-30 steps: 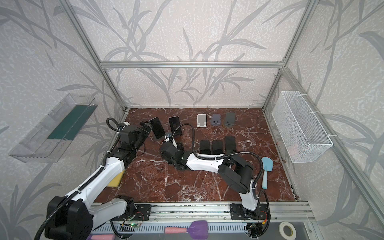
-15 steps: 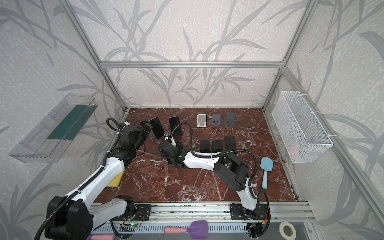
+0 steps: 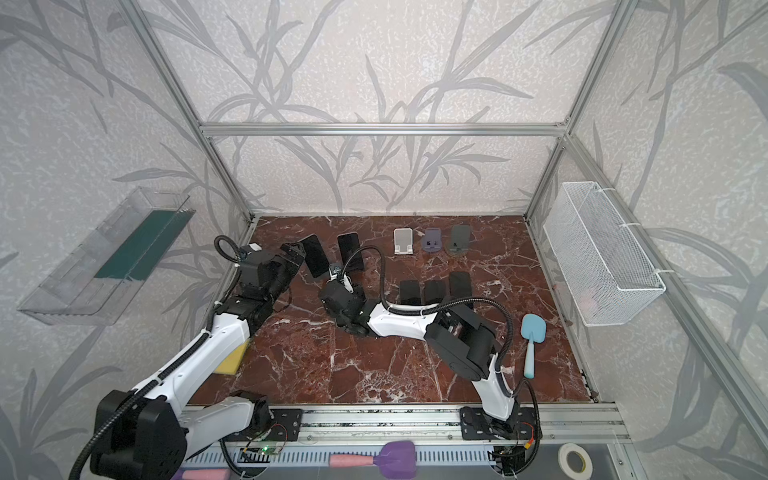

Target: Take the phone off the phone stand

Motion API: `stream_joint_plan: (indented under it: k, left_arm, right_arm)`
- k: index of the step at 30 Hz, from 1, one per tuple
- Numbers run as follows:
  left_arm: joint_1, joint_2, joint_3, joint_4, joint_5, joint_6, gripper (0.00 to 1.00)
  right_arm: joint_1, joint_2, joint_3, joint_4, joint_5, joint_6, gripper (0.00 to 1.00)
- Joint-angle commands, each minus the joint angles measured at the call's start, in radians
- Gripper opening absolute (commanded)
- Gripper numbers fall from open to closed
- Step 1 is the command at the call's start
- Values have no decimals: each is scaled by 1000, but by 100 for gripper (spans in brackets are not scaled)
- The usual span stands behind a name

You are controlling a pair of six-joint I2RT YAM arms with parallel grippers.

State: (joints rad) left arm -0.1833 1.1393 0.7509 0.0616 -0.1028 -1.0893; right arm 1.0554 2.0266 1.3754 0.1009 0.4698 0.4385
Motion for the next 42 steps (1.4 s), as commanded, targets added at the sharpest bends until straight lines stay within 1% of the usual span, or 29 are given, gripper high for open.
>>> stream_joint_plan:
  k: [1,6,16,28,42]
  left_arm:
    - [5,5,23,24,6,-15,97]
    - [5,3,22,23,2,-14,97]
    - [5,2,23,26,9,-11,96]
    - [5,4,29,31,28,3,96]
    - [4,34,38,49,76,11,95]
  right_arm:
    - [-7,-43,-21,32,-2,-19,74]
    - [-5,-57,-25,47,-23,-35,72]
    - [-7,-119,-56,74,-26,-51,69]
    - [-11,-172,-86,92,-27,-55,69]
    - [-14,-307,-195,109,7,-55,68]
